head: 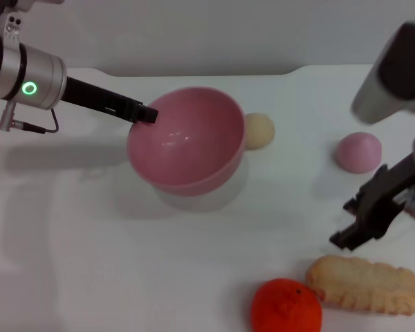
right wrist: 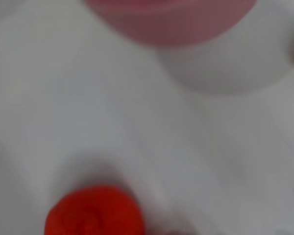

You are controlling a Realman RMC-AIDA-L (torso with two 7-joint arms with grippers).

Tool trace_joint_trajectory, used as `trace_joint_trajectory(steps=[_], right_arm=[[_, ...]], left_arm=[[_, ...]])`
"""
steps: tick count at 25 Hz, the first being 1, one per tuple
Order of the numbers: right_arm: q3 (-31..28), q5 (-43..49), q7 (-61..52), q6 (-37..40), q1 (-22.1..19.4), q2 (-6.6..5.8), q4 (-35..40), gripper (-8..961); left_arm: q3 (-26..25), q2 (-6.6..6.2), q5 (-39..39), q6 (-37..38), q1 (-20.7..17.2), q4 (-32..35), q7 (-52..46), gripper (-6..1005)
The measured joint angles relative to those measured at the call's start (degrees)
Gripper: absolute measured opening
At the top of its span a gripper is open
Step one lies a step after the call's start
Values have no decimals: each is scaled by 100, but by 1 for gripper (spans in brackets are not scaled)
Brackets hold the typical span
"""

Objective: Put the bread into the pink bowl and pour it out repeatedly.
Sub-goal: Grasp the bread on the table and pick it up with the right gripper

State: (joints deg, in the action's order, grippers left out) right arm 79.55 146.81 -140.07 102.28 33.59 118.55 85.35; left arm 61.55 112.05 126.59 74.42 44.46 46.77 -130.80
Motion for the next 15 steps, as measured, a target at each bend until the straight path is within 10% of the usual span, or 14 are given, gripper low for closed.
trace_joint_trajectory(steps=[15], right_arm=[[542, 130, -9, 496, 321, 11, -357, 644]], left_arm=[[-39, 20, -3, -50, -16, -97, 57, 44]])
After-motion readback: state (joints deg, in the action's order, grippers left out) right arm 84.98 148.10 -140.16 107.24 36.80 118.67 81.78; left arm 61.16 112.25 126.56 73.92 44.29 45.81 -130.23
